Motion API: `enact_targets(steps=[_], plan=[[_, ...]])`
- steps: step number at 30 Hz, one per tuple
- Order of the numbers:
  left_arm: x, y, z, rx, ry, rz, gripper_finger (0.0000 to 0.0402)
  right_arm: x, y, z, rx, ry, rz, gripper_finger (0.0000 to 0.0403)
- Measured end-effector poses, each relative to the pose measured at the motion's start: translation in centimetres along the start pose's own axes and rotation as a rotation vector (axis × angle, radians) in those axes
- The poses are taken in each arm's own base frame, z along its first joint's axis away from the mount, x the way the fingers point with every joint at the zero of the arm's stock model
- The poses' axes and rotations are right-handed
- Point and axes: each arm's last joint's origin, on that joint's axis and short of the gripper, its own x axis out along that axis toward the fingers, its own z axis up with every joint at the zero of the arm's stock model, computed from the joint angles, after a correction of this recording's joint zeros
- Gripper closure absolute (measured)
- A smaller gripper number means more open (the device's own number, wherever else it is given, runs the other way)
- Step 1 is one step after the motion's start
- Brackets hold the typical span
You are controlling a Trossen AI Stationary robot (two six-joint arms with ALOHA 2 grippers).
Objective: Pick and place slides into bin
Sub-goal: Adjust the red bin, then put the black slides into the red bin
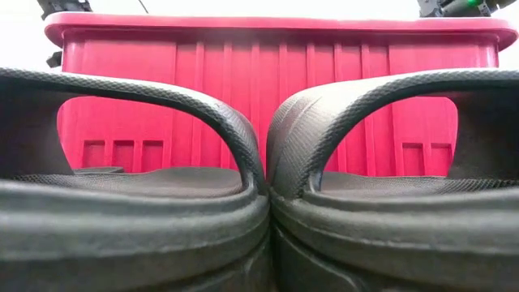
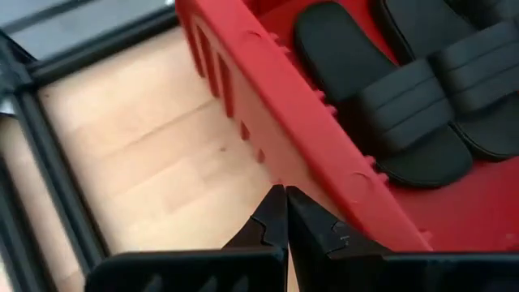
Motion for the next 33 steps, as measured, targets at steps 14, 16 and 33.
enact_targets(steps=[14, 16, 33], plan=[[-9.7, 1.9, 2.4, 0.339, -0.524, -0.481, 0.0401, -5.6, -0.4, 8.6, -0.092, -0.190, 0.540, 0.0381], [-11.5, 1.8, 2.9, 0.314, -0.692, -0.638, 0.0401, -6.3, -0.1, 9.8, -0.029, -0.184, 0.664, 0.0395], [-8.0, -3.2, -0.2, 0.288, -0.812, -0.745, 0.0401, -4.0, 3.3, 7.5, 0.112, -0.058, 0.840, 0.0403]])
